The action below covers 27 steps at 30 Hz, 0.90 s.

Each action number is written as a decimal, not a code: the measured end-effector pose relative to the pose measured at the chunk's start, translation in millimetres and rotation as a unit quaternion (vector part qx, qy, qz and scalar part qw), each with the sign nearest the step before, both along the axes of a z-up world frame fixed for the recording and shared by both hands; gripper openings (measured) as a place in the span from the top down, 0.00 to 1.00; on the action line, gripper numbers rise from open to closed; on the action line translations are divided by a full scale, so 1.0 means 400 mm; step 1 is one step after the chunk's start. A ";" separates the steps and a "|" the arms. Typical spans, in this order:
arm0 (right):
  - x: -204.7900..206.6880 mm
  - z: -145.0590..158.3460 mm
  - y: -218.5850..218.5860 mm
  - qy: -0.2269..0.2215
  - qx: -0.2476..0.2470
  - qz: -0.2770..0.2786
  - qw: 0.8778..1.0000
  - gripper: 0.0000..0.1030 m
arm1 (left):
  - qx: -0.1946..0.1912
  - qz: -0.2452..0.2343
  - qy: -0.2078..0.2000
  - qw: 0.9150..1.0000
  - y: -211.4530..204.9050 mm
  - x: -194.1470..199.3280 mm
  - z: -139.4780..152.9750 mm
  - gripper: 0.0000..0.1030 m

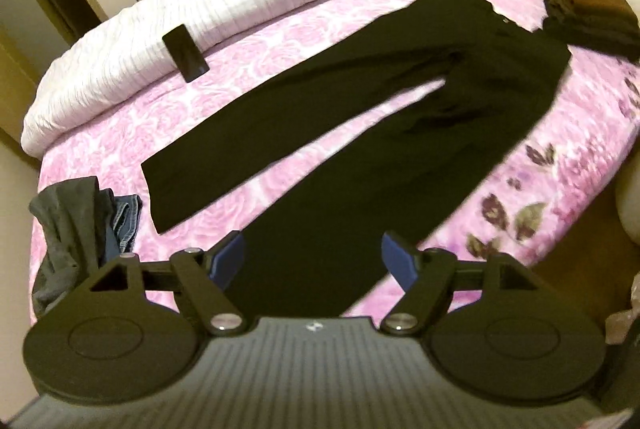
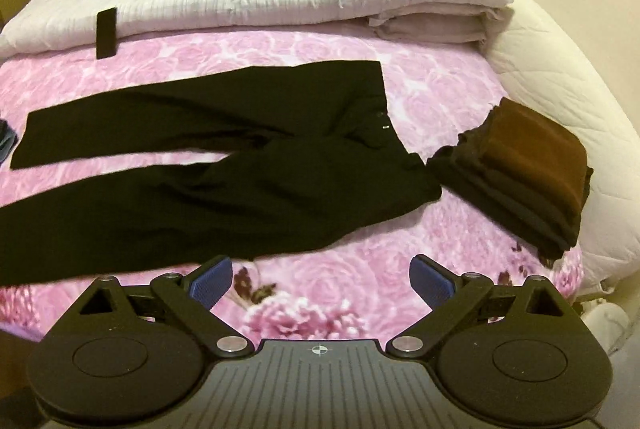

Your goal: Fold clothes

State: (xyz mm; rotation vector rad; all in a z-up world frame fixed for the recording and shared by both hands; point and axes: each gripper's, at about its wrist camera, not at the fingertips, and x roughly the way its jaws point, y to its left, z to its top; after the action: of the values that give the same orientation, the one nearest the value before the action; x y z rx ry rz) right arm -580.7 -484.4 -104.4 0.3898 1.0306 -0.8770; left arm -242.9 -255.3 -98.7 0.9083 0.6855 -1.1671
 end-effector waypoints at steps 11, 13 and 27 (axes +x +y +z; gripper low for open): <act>-0.039 -0.021 -0.022 -0.017 0.013 0.036 0.999 0.06 | -0.005 0.014 -0.029 0.999 0.031 -0.077 0.018 0.30; -0.041 -0.025 -0.027 -0.016 0.014 0.038 0.999 0.06 | -0.006 0.015 -0.034 0.999 0.037 -0.075 0.019 0.30; -0.002 -0.201 -0.059 0.068 -0.074 0.145 0.984 0.06 | 0.037 -0.029 -0.104 0.993 0.102 -0.022 -0.148 0.31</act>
State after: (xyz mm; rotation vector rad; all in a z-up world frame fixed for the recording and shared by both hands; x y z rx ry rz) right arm -581.6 -507.9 -184.8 0.0516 1.1083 -0.7173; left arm -251.6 -214.4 -157.8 1.1024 0.5384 -1.0850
